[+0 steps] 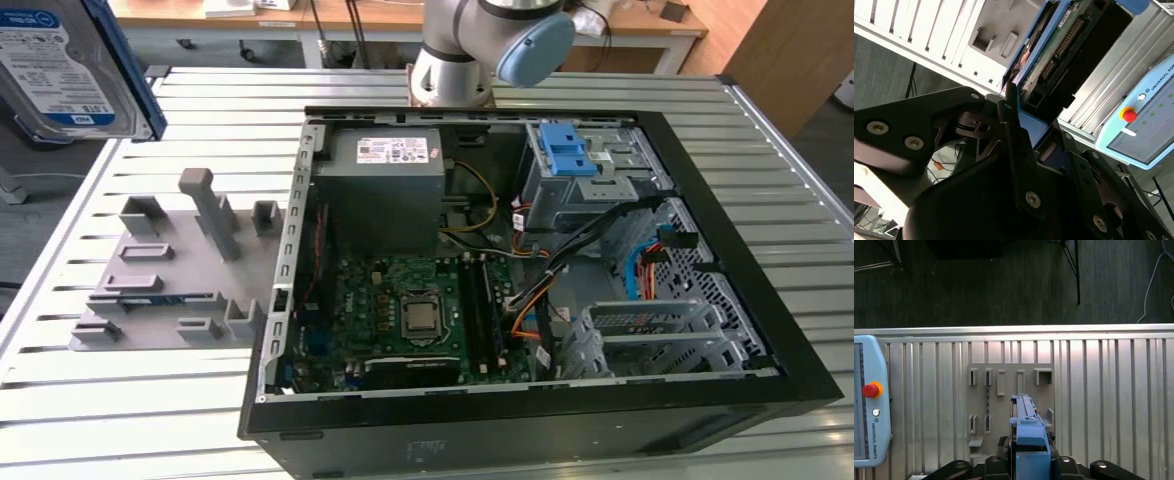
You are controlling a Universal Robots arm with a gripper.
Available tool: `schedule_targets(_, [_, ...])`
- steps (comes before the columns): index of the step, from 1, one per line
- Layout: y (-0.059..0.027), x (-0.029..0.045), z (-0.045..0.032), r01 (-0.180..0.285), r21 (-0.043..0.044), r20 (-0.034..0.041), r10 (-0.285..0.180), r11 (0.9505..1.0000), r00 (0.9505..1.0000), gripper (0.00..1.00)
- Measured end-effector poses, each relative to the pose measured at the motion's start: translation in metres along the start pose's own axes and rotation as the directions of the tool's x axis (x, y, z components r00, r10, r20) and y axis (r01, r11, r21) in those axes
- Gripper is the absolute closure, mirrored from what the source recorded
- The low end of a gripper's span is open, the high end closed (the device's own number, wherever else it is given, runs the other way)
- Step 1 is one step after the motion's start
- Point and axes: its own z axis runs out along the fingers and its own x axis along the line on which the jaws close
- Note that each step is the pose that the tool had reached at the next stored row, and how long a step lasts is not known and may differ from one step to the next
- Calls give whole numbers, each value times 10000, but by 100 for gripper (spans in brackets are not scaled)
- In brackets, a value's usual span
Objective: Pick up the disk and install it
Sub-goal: 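Pick up the disk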
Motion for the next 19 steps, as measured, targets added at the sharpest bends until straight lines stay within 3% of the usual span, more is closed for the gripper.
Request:
schedule_targets(3, [-67, 4, 0, 1, 0, 0, -1, 10000, 10000, 64])
schedule_targets(8, [-97, 32, -1, 0, -3, -1, 0, 10000, 10000, 64])
schedule_targets(15, [-113, 171, -3, 0, -1, 0, 0, 10000, 10000, 64])
schedule_targets(19, [-155, 193, -3, 0, -2, 0, 0, 10000, 10000, 64])
